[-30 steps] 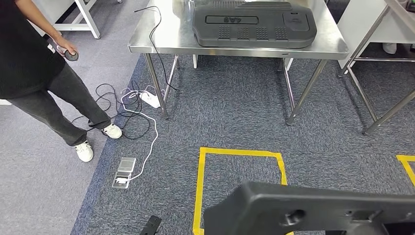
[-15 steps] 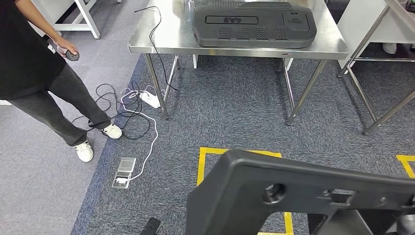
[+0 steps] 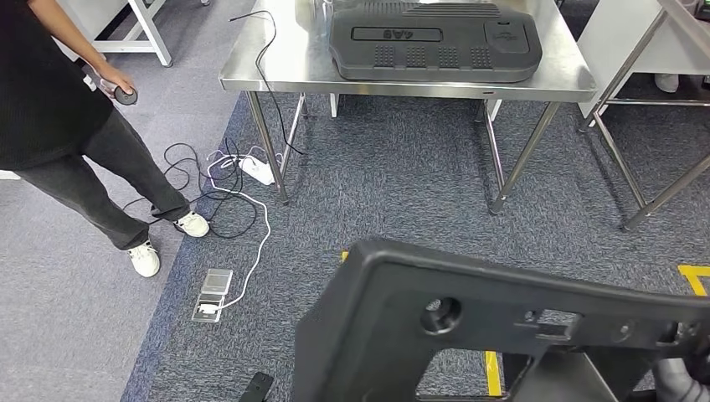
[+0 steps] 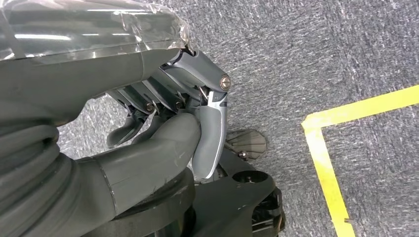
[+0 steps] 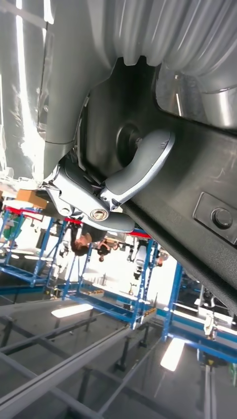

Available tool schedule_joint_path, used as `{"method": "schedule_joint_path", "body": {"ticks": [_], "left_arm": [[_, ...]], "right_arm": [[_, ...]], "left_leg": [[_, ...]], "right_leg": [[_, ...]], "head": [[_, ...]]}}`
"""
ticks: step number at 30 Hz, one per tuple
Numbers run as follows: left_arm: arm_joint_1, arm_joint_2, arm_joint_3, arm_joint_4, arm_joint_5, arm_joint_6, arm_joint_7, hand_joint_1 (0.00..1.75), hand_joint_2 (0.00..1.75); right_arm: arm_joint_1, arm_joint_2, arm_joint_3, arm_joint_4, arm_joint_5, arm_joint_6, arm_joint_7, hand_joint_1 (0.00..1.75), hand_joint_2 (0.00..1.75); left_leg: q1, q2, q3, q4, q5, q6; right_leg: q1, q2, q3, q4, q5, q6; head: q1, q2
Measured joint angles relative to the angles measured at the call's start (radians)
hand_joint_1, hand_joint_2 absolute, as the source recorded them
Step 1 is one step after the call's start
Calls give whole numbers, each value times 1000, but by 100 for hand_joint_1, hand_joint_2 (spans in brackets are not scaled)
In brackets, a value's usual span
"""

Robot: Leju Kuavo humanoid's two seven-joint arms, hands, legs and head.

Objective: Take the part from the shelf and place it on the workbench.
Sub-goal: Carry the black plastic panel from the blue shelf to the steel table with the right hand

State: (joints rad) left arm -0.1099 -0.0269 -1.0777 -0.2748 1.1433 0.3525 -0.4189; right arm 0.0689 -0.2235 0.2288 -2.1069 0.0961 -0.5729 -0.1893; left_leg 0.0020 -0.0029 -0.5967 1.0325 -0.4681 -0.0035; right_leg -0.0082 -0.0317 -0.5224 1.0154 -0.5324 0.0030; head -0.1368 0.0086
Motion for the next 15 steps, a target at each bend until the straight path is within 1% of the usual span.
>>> {"method": "schedule_joint_path", "body": {"ticks": [15], "left_arm": [[-3,6,0,0,2,0,-5,175,175]], "right_arm": [[-4,0,23,0,9,-3,0,175,175]], "left_leg": [[0,0,0,0,0,0]], "right_leg": [[0,0,0,0,0,0]], "head": [[0,0]]}}
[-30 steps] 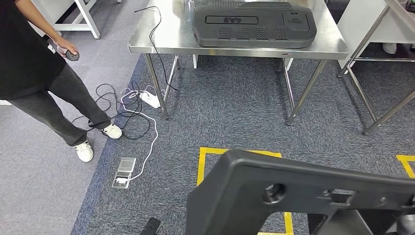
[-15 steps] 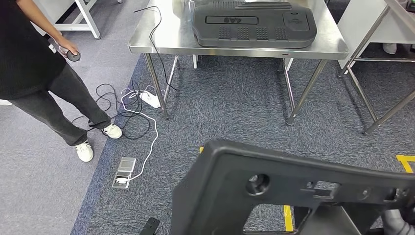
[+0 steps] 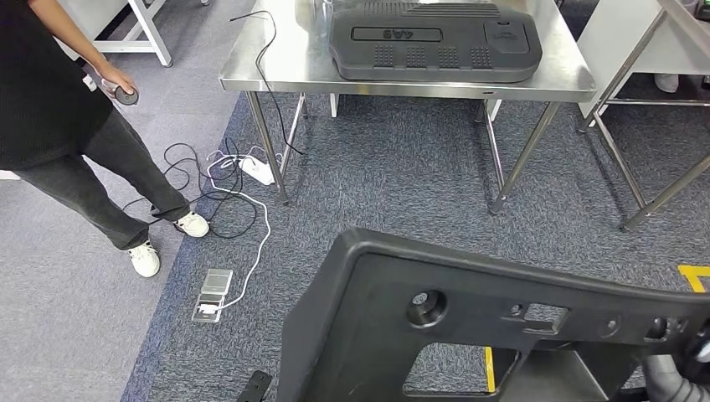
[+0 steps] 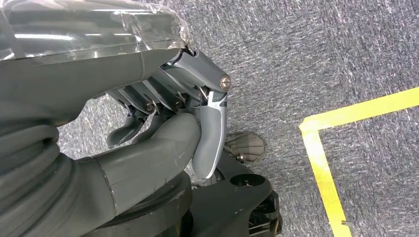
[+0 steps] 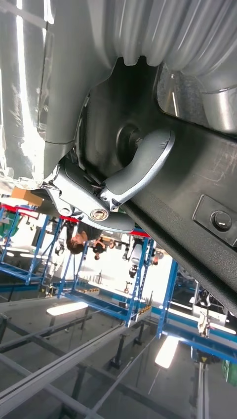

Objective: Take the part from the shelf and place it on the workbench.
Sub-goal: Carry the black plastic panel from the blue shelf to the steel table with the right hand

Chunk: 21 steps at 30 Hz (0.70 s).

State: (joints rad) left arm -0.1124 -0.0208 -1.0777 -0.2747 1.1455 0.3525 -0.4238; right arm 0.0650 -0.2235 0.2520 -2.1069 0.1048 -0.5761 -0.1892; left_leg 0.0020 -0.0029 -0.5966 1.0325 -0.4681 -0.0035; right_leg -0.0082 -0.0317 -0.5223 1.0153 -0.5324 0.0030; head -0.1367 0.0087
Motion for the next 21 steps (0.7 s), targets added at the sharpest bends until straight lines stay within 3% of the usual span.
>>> {"method": "schedule_joint_path", "body": {"ticks": [21], "left_arm": [[-5,4,0,0,-1,1,0,175,175]], "right_arm": [[-26,0,16,11,-36,-12,-1,175,175]], "left_leg": [[0,0,0,0,0,0]], "right_leg": [[0,0,0,0,0,0]], "head": [[0,0]]}}
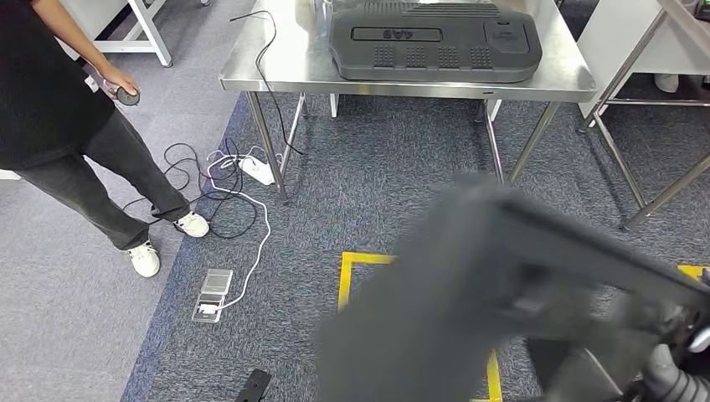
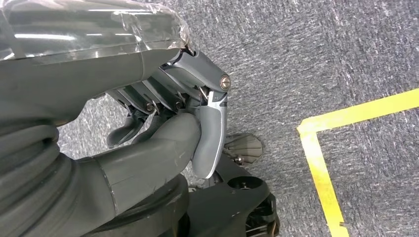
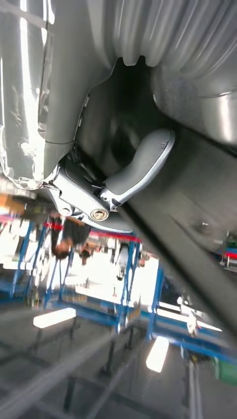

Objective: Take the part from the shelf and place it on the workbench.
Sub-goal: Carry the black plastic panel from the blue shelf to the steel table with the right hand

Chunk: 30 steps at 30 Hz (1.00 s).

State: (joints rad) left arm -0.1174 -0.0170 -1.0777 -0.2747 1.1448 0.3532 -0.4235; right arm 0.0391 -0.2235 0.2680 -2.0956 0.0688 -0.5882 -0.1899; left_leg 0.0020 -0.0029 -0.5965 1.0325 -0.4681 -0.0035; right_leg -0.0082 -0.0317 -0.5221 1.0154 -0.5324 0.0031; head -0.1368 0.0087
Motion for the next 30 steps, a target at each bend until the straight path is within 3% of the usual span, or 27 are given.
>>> {"method": "schedule_joint_path", "body": {"ticks": [3,11,14,16,18,19,21,23,24,25,27,28,30], "left_arm": [[-2,0,0,0,-5,5,0,175,175],[-2,1,0,0,8,0,-7,175,175],[-2,1,0,0,10,2,-11,175,175],[-2,2,0,0,11,3,-13,175,175],[-1,2,0,0,11,3,-16,175,175],[-1,2,0,0,12,3,-17,175,175],[-1,2,0,0,15,3,-18,175,175],[1,2,0,0,18,2,-19,175,175],[2,2,0,0,19,2,-19,175,175],[3,2,0,0,19,2,-19,175,175],[3,3,0,0,20,2,-20,175,175],[3,4,0,0,20,2,-20,175,175],[1,6,0,0,21,2,-21,175,175]], "right_arm": [[-1,-1,1,-7,66,-22,-22,175,175],[-1,-8,4,-25,146,-21,22,175,175],[-3,-9,6,-25,149,-21,23,175,175],[-5,-10,9,-25,151,-20,25,175,175],[-8,-13,12,-25,153,-21,27,175,175],[-11,-14,14,-25,155,-21,28,175,175],[-13,-17,16,-25,157,-21,30,175,175],[-13,-19,18,-25,158,-21,31,175,175],[-12,-19,18,-25,158,-21,32,175,175],[-12,-19,19,-25,158,-21,32,175,175],[-12,-20,19,-25,159,-21,32,175,175],[-13,-20,20,-24,159,-21,33,175,175],[-12,-20,23,-22,159,-21,34,175,175]], "left_leg": [[0,0,0,0,0,0],[-3,0,0,4,-4,4],[-8,0,-1,5,-7,10],[-9,-2,5,-5,-12,18],[-5,-6,28,-27,-18,32],[-3,-7,41,-35,-22,39],[-1,-8,60,-40,-29,44],[0,-11,73,-39,-40,41],[2,-13,82,-39,-47,36],[4,-15,93,-38,-56,30],[12,-19,116,-35,-78,14],[14,-20,124,-32,-90,4],[17,-21,130,-29,-108,-15]], "right_leg": [[0,0,0,0,0,0],[-6,0,1,-2,-1,3],[-10,-1,3,-4,-1,9],[-13,-2,6,5,9,20],[-16,4,0,37,9,28],[-17,10,-15,68,-6,29],[-18,23,-82,174,-52,31],[-22,27,-158,267,-73,37],[-26,28,-176,271,-60,40],[-30,27,-175,240,-31,44],[-40,29,-139,123,48,57],[-40,29,-126,74,66,59],[-33,28,-117,42,63,40]], "head": [[0,0],[0,0],[0,0],[0,0],[2,0],[7,0],[17,0],[24,0],[25,0],[26,0],[28,0],[34,0],[43,0]]}}
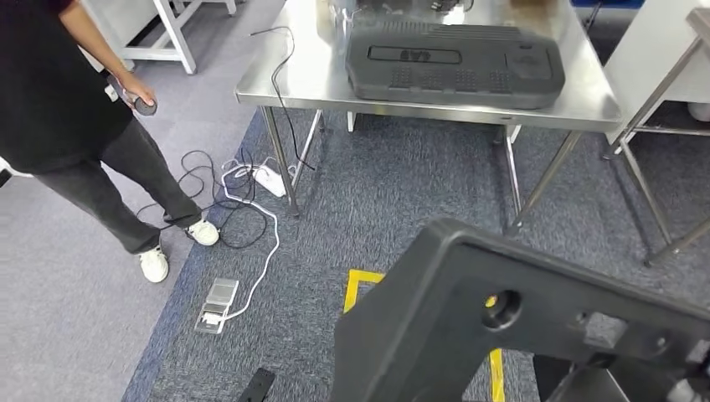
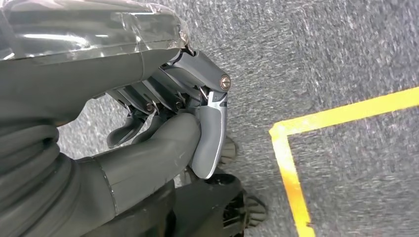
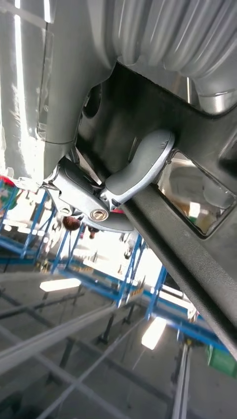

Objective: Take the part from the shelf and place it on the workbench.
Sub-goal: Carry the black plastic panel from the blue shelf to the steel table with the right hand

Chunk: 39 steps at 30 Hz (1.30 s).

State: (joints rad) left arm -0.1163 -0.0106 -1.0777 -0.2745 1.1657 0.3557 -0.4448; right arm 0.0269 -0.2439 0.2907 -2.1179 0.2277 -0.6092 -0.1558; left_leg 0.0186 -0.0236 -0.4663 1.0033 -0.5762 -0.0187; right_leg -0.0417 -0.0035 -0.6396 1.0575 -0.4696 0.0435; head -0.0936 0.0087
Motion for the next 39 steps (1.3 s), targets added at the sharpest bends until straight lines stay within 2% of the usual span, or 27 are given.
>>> {"method": "schedule_joint_path", "body": {"ticks": [2,3,4,6,8,9,10,11,12,14,15,16,18,19,20,21,22,24,25,26,28,30,32,34,36,38,39], "left_arm": [[0,1,0,0,1,0,-1,175,175],[0,1,0,0,3,0,-2,175,175],[-1,1,0,-1,5,0,-3,175,175],[0,1,0,-1,7,-2,-3,175,175],[6,1,0,-2,8,-2,-3,175,175],[10,1,0,-2,8,-2,-4,175,175],[13,1,0,-2,8,-2,-5,175,175],[15,1,0,-2,9,-2,-5,175,175],[19,1,0,-1,8,-2,-6,175,175],[24,5,0,-1,9,-2,-6,175,175],[27,6,0,0,9,-2,-6,175,175],[26,8,0,0,10,-2,-6,175,175],[20,8,0,0,10,-2,-5,175,175],[16,8,0,0,11,-1,-5,175,175],[13,7,0,0,11,0,-5,175,175],[11,7,0,0,10,1,-5,175,175],[11,6,0,0,10,2,-5,175,175],[13,4,0,-1,9,5,-5,175,175],[13,3,0,-1,9,6,-5,175,175],[13,2,0,-1,8,7,-5,175,175],[12,1,0,-1,8,10,-5,175,175],[9,1,0,-1,6,12,-5,175,175],[8,1,0,-1,2,12,-5,175,175],[7,1,0,-1,-1,12,-5,175,175],[5,1,0,-1,-2,12,-5,175,175],[4,1,0,-1,-4,12,-4,175,175],[4,1,0,-1,-5,12,-3,175,175]], "right_arm": [[-1,-1,3,1,0,0,1,175,175],[-3,-1,4,0,1,0,1,175,175],[-7,-1,6,0,2,0,1,175,175],[-12,-1,9,0,3,0,2,175,175],[-14,-2,12,0,3,0,4,175,175],[-15,-2,14,0,3,0,5,175,175],[-15,-2,16,0,3,0,6,175,175],[-16,-2,17,0,3,0,7,175,175],[-16,-2,18,0,3,0,8,175,175],[-16,-2,19,2,2,0,10,175,175],[-15,-2,20,4,1,0,11,175,175],[-16,-2,21,5,1,0,12,175,175],[-16,-3,21,6,0,-1,12,175,175],[-17,-4,21,6,1,-2,12,175,175],[-19,-5,22,6,2,-2,12,175,175],[-20,-5,22,6,2,-3,12,175,175],[-22,-5,22,6,3,-3,12,175,175],[-23,-6,22,6,3,-2,12,175,175],[-23,-6,22,6,3,-2,12,175,175],[-23,-6,22,6,3,-2,12,175,175],[-24,-6,22,7,3,-2,12,175,175],[-24,-6,22,8,2,-2,12,175,175],[-23,-6,22,8,2,-2,12,175,175],[-22,-6,22,8,3,-3,12,175,175],[-23,-6,22,6,3,-3,12,175,175],[-22,-6,22,6,4,-3,12,175,175],[-21,-6,22,6,5,-3,12,175,175]], "left_leg": [[3,1,1,25,2,-14],[5,4,-8,62,15,-18],[5,7,-33,116,30,-20],[3,13,-123,245,33,-19],[-3,14,-219,320,-30,-14],[-9,14,-255,324,-69,-8],[-16,14,-282,304,-91,1],[-26,14,-300,262,-79,13],[-39,14,-310,199,-8,28],[-65,8,-312,84,179,54],[-74,4,-300,48,243,62],[-78,1,-284,31,258,68],[-74,0,-240,2,245,78],[-69,0,-222,-13,239,83],[-63,0,-207,-23,232,87],[-59,-1,-198,-29,223,88],[-56,-3,-190,-30,213,88],[-49,-5,-179,-24,194,81],[-46,-6,-172,-19,183,76],[-41,-7,-163,-12,172,71],[-34,-7,-149,4,148,57],[-33,-8,-148,17,134,44],[-34,-9,-152,27,133,32],[-33,-4,-156,49,121,22],[-27,5,-189,128,74,11],[-20,11,-254,260,14,1],[-17,12,-279,306,-1,-1]], "right_leg": [[7,-1,13,0,-21,-32],[9,-1,30,-2,-31,-42],[11,-1,50,-5,-44,-49],[16,-4,97,-14,-73,-59],[23,-4,147,-28,-103,-66],[27,-3,176,-37,-119,-69],[30,-1,207,-47,-136,-71],[31,1,242,-58,-153,-71],[32,1,274,-71,-171,-72],[34,6,333,-98,-202,-66],[34,10,362,-120,-210,-63],[35,14,382,-129,-204,-59],[35,15,369,-77,-150,-48],[34,14,336,-14,-123,-41],[34,13,295,51,-118,-36],[33,12,257,101,-142,-33],[31,12,222,132,-185,-29],[26,11,161,150,-274,-21],[24,11,143,134,-285,-16],[21,11,133,98,-260,-10],[16,10,125,8,-145,0],[17,7,112,-37,-78,-12],[20,5,103,-40,-73,-37],[19,2,108,-41,-63,-52],[19,-1,114,-43,-62,-60],[23,-3,117,-43,-67,-65],[24,-3,120,-43,-70,-66]], "head": [[0,0],[-5,0],[-7,0],[-13,0],[-16,0],[-16,0],[-16,0],[-16,0],[-16,0],[-11,0],[-8,0],[-7,0],[-11,0],[-13,0],[-13,0],[-12,0],[-12,0],[-12,0],[-13,0],[-12,0],[-7,0],[1,0],[0,0],[-5,0],[-9,0],[-13,0],[-13,0]]}}
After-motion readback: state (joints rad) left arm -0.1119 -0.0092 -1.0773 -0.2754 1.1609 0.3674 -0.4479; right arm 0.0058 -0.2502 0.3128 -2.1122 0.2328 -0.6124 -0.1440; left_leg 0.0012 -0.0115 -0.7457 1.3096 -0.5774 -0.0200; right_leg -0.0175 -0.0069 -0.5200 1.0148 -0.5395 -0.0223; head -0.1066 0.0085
